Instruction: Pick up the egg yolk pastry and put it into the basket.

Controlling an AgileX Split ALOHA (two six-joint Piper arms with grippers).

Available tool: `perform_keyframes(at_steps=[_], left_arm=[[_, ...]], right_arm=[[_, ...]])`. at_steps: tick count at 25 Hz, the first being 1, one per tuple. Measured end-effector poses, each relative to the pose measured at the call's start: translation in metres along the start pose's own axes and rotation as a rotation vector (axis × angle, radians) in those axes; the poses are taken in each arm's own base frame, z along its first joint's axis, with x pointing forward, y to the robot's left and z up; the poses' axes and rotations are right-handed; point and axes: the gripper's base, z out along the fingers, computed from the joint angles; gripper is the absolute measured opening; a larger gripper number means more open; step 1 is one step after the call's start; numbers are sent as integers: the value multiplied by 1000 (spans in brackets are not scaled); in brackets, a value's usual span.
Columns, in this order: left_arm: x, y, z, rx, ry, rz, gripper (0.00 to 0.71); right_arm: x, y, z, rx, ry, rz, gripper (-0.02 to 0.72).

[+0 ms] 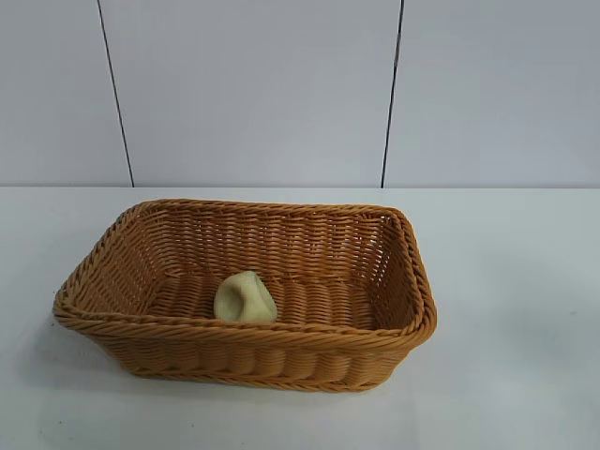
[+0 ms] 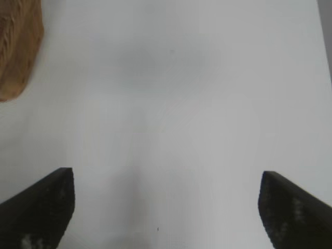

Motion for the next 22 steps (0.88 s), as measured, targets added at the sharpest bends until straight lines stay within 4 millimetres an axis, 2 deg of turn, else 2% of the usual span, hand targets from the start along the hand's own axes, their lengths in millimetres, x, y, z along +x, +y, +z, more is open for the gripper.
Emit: perform_keyframes(at_steps=[8, 22], left_arm=[[0, 0, 0, 0, 0, 0, 637], [0, 0, 0, 0, 0, 0, 637]], right_arm=[[20, -1, -30, -7, -229, 6, 691], [20, -1, -30, -7, -234, 5, 691]])
